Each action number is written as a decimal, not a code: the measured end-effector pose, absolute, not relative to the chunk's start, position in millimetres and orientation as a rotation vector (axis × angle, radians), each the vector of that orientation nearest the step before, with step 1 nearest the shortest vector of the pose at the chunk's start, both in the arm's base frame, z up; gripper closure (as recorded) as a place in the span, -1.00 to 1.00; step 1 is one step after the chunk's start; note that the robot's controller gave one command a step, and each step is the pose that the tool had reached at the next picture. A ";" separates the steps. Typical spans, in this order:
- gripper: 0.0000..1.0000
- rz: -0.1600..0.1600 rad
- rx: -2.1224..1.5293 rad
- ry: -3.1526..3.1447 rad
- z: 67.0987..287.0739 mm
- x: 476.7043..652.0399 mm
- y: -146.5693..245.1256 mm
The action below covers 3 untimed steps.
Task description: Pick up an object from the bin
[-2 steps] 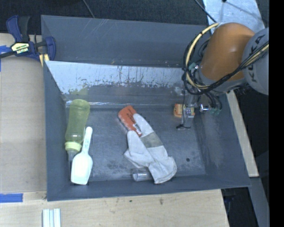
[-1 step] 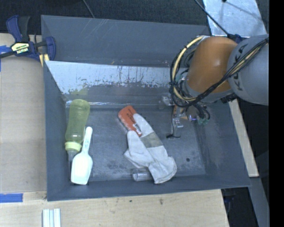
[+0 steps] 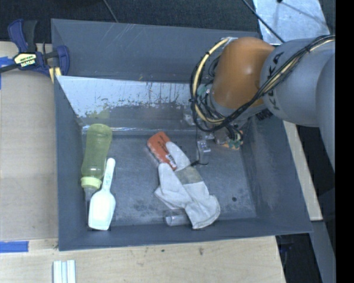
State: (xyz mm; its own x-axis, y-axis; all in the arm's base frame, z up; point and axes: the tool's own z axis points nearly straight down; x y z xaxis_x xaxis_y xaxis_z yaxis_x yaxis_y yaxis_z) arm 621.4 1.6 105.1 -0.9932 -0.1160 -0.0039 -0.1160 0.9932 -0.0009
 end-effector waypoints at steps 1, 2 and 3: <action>-1.00 0.000 -0.208 3.130 101.9 611.8 22.4; -1.00 0.000 0.069 3.143 137.8 584.9 23.4; -1.00 -0.001 0.050 3.139 172.8 578.9 39.8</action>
Offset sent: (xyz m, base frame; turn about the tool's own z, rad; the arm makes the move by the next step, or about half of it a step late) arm -0.0515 0.0247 0.0550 0.2164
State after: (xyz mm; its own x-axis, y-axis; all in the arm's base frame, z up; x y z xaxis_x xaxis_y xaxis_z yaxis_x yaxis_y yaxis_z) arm 578.9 39.8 172.8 -0.9995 0.0319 -0.0025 0.0319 0.9995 -0.0004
